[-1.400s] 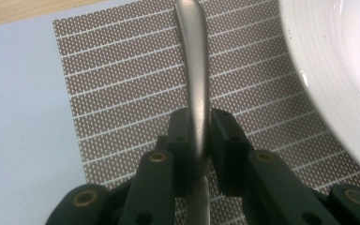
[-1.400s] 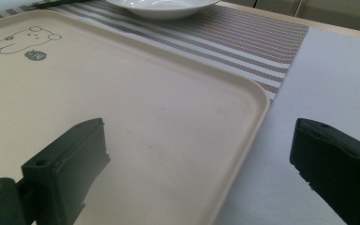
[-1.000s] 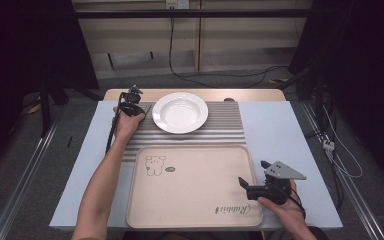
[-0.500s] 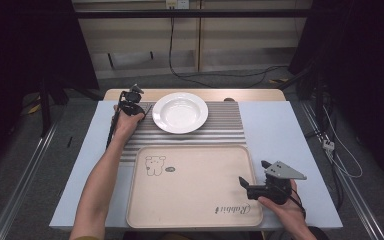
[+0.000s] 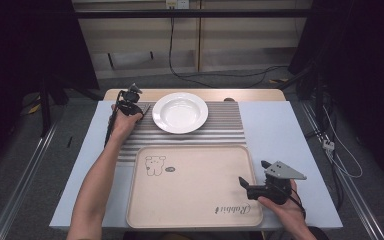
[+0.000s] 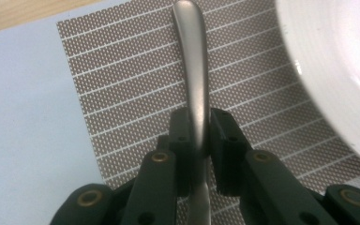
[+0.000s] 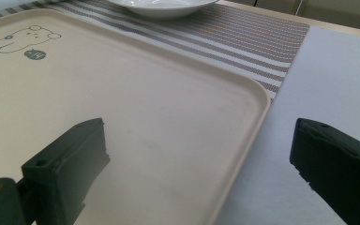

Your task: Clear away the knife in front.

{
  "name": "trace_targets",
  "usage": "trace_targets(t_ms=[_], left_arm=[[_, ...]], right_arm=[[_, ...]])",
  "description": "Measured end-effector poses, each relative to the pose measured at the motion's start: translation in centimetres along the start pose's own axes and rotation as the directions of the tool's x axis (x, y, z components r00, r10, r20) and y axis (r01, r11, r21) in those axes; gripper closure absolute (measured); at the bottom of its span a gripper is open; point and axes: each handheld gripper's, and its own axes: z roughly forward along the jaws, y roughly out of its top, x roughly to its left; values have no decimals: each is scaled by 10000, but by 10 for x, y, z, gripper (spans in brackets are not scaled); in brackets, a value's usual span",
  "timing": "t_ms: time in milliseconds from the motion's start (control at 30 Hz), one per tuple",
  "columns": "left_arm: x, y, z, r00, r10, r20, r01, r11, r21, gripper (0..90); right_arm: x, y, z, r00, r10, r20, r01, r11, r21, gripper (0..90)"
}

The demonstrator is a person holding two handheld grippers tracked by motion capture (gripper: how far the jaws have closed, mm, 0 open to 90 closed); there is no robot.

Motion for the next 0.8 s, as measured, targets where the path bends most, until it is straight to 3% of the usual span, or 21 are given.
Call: trace_targets(t_ms=[333, 533, 800], left_arm=[[-6, -2, -16, 9999, 18, 116, -15, 9996, -281, 800], [-10, -6, -24, 9993, 370, 68, -368, 9986, -392, 800], [-14, -11, -35, 9993, 271, 265, -255, 9979, -591, 800]], right_arm=[[2, 0, -2, 10000, -66, -5, 66, 10000, -45, 45], [3, 0, -2, 9998, -156, -78, 155, 9998, -94, 44], [3, 1, -2, 9998, -156, -107, 155, 9998, -110, 44]])
